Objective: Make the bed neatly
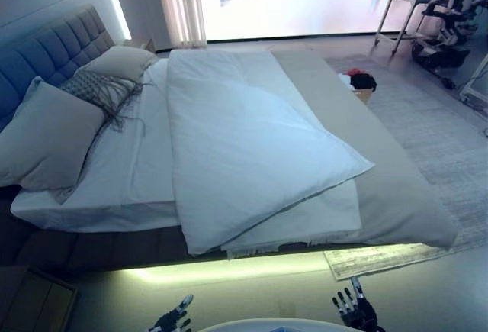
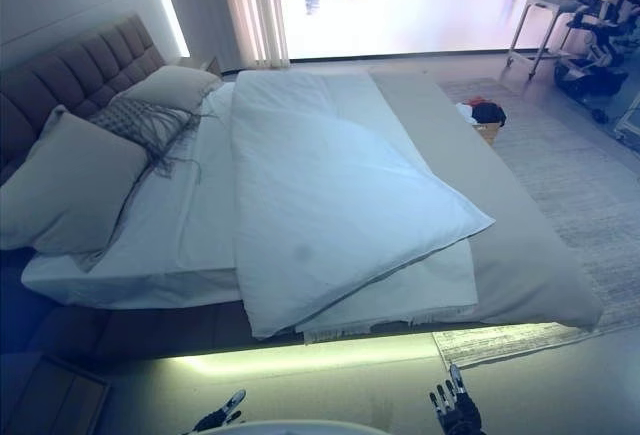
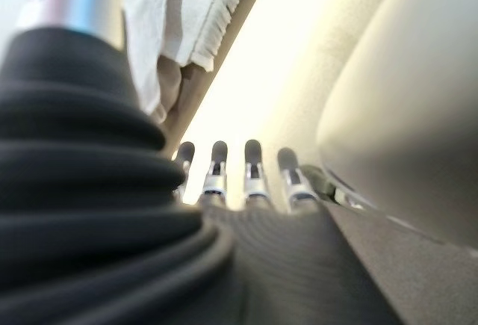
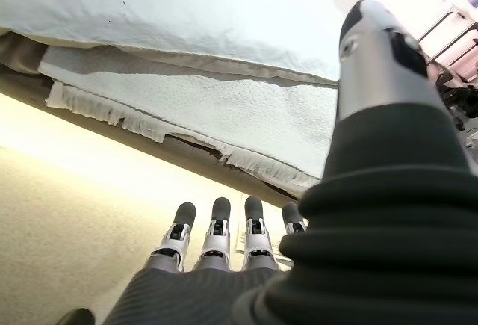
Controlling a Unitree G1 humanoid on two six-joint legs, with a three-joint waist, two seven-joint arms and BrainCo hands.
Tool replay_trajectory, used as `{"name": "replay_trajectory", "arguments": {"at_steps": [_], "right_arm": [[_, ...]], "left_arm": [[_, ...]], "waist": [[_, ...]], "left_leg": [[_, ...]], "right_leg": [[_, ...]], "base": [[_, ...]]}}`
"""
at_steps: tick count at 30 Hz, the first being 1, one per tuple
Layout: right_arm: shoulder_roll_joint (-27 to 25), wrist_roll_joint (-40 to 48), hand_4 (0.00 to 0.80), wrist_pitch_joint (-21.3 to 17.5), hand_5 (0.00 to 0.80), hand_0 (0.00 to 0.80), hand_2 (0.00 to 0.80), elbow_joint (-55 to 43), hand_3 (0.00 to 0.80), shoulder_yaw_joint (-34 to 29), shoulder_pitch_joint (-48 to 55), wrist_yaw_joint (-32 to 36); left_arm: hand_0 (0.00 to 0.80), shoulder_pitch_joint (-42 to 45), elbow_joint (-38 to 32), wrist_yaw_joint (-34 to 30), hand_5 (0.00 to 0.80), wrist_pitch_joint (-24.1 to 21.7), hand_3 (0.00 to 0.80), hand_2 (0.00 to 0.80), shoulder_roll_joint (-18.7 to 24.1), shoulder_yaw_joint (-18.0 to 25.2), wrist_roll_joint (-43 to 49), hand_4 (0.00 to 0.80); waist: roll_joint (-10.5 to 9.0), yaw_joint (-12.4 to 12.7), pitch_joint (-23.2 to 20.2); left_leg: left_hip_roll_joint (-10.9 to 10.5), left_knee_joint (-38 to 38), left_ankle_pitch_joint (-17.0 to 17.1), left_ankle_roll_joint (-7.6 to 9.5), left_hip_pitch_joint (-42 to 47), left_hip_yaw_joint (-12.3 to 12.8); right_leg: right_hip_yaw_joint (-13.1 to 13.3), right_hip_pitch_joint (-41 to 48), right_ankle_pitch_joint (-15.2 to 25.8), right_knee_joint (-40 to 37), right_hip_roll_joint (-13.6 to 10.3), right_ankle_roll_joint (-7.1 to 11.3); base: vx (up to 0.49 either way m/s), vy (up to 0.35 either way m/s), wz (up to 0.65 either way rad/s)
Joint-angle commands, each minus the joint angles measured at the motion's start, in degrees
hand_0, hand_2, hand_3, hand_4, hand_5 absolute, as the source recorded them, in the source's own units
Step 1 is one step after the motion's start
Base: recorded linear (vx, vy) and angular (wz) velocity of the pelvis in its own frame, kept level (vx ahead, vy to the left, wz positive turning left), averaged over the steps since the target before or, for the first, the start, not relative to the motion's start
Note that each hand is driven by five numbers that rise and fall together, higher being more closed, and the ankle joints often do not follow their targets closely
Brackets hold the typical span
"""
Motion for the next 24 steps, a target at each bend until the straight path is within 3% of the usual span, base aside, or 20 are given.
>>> {"name": "replay_trajectory", "arguments": {"at_steps": [1,4,8,13,24], "right_arm": [[1.1,-0.1,0.000,-2.5,0.000,0.000,0.000,3.0,0.000,-2.4,-6.4,0.0],[0.9,-0.9,0.000,-3.3,0.000,0.000,0.000,3.1,0.000,-2.2,-6.5,-2.0],[1.1,-9.8,0.000,-5.8,0.000,0.000,0.000,3.3,0.000,-1.3,-6.6,-5.1],[-0.2,-18.7,0.000,-5.1,0.000,0.000,0.000,3.1,0.000,1.8,-7.2,-8.0],[-2.9,-27.5,0.000,1.8,0.000,0.000,0.000,3.2,0.000,4.4,-6.5,-2.7]], "left_arm": [[0.000,-4.7,4.4,1.0,0.000,-2.1,0.000,0.000,-1.0,0.2,0.6,0.000],[0.000,-4.8,4.4,0.9,0.000,-2.0,0.000,0.000,-0.8,0.8,-0.3,0.000],[0.000,-5.1,4.5,1.0,0.000,-2.3,0.000,0.000,-0.9,0.6,0.7,0.000],[0.000,-5.5,3.7,1.8,0.000,-0.3,0.000,0.000,-0.1,0.7,-0.8,0.000],[0.000,-6.2,4.2,1.9,0.000,0.4,0.000,0.000,1.8,2.3,0.5,0.000]], "waist": [[-1.36,0.1,1.8],[-1.47,0.2,1.8],[-1.57,0.3,1.8],[-1.87,0.3,2.2],[-3.06,0.2,3.0]], "left_leg": [[-4.0,0.3,-3.6,3.43,1.5,0.6],[-4.0,0.3,-3.6,3.46,1.5,0.8],[-3.9,0.3,-3.6,3.43,1.4,0.6],[-3.9,0.3,-3.5,3.49,1.3,0.8],[-3.7,0.3,-3.6,3.69,1.2,0.8]], "right_leg": [[0.0,-1.0,3.4,0.1,-0.4,1.36],[0.0,-1.0,3.4,0.1,-0.4,1.32],[0.0,-1.1,3.4,0.1,-0.3,1.29],[0.2,-1.2,3.5,0.1,-0.2,1.24],[0.6,-1.3,3.5,0.2,0.1,1.24]], "base": [[0.000,0.000,0.00],[0.000,0.000,0.00],[0.000,0.000,0.00],[0.000,0.000,0.00],[-0.012,-0.024,-0.01]]}}
